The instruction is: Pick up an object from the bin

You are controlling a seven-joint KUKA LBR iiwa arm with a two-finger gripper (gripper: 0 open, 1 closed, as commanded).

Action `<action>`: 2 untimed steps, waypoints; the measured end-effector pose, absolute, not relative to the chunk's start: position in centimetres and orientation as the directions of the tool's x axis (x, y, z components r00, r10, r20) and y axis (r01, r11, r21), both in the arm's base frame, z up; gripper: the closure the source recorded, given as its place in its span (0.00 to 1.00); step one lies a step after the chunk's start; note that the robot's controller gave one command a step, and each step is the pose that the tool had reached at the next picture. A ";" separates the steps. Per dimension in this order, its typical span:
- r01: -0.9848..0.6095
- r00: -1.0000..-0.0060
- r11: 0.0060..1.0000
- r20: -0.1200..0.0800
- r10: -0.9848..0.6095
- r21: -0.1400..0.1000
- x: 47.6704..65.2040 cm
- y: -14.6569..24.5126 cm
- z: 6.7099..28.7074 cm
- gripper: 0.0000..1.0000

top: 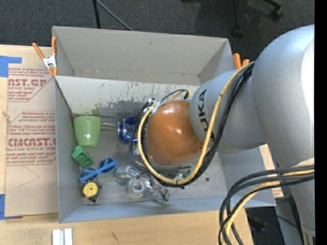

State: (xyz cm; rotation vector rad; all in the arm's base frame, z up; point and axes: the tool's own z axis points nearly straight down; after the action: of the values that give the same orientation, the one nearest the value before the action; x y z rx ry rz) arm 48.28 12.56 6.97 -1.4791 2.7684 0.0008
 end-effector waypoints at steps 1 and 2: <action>-0.830 -0.557 0.557 -0.005 -0.830 -0.001 48.3 12.6 7.0 0.00; -0.830 -0.557 0.557 -0.004 -0.830 0.000 48.3 12.7 7.0 1.00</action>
Offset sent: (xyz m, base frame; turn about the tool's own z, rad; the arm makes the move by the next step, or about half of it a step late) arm 0.0000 0.0000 0.0000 0.0000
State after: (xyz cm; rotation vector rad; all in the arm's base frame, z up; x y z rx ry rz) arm 48.28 12.66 7.02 -1.4770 2.7692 0.0034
